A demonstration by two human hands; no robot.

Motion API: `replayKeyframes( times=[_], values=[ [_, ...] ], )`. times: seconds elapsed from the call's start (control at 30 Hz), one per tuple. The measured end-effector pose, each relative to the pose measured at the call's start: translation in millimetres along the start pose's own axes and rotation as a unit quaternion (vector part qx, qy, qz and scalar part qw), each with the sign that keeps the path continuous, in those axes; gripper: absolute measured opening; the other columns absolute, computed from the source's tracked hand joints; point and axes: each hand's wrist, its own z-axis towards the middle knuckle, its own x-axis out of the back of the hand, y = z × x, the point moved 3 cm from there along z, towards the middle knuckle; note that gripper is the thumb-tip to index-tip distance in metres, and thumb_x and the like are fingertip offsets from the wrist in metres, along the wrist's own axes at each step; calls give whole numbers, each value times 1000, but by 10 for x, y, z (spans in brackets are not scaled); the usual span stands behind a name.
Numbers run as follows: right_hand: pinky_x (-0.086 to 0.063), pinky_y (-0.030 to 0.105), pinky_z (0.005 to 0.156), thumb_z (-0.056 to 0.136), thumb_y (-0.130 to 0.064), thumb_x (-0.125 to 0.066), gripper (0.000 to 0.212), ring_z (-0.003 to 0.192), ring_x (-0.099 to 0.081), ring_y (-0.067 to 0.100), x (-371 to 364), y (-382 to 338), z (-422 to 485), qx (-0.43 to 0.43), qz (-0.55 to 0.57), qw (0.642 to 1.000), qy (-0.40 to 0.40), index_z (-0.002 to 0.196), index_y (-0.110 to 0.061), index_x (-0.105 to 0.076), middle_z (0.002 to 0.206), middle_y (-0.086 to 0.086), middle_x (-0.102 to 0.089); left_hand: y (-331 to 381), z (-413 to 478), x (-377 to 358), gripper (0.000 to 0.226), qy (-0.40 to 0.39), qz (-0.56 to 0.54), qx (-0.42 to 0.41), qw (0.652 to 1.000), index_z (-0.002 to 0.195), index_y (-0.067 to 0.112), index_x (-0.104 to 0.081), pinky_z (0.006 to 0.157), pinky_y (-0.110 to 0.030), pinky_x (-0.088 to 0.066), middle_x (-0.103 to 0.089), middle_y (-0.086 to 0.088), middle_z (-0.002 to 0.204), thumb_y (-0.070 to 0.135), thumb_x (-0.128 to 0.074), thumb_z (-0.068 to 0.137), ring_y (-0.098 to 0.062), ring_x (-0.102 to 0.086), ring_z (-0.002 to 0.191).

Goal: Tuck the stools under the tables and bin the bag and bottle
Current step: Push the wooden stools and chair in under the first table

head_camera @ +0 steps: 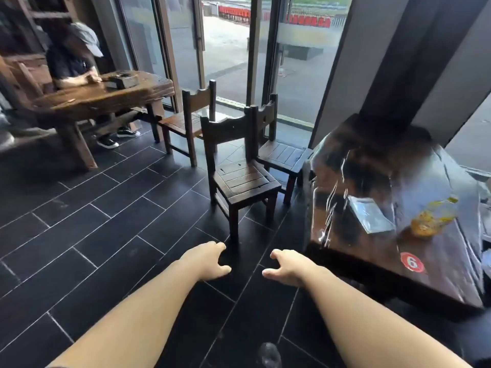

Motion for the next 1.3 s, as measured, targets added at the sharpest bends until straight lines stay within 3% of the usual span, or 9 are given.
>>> replayKeyframes(
  times=[0.13, 0.4, 0.53, 0.7, 0.9, 1.3],
  values=[
    [-48, 40, 97, 76, -64, -55, 74, 119, -56, 26, 231, -260, 617, 15, -14, 1000, -3, 137, -21, -49, 133, 5, -58, -405, 325, 210, 65, 9, -9, 34, 999, 140, 23, -45, 99, -42, -47, -52, 2, 136, 57, -57, 86, -23, -54, 123],
    [-48, 39, 95, 78, -61, -56, 66, 117, -57, 28, 862, -524, 2260, 42, -14, 999, -10, 128, -18, -54, 127, 7, -60, -1055, 1635, 842, 70, 15, -24, 67, 997, 145, 24, -40, 100, -41, -47, -50, 3, 140, 57, -57, 86, -21, -53, 125],
    [-49, 39, 90, 73, -63, -55, 57, 111, -59, 29, 1270, -704, 2968, 48, -9, 999, -22, 110, -19, -57, 117, 7, -63, -1261, 2258, 1289, 65, 13, -16, 68, 997, 142, 24, -43, 99, -39, -46, -51, 3, 137, 56, -57, 87, -20, -53, 123],
    [-51, 42, 94, 59, -71, -47, 74, 112, -61, 24, 1673, -898, 3748, 51, 3, 998, -20, 115, -23, -59, 118, 0, -67, -1551, 2920, 1752, 63, 19, -23, 65, 997, 140, 23, -44, 102, -41, -45, -50, 2, 139, 56, -58, 87, -21, -52, 126],
    [-50, 41, 88, 75, -60, -56, 47, 110, -58, 32, 2077, -1248, 4556, 44, -20, 998, -28, 97, -20, -50, 119, 7, -64, -2111, 3616, 2233, 68, 26, -21, 63, 997, 146, 26, -38, 103, -41, -45, -46, 6, 144, 57, -57, 88, -20, -51, 128],
    [-49, 40, 91, 81, -57, -58, 52, 116, -58, 31, 3031, -2771, 6642, 26, 0, 999, 24, 119, -21, -55, 126, 8, -63, -3862, 5263, 3584, 65, 26, -17, 30, 999, 140, 20, -44, 104, -41, -45, -49, -2, 142, 56, -60, 88, -24, -51, 128]
  ],
)
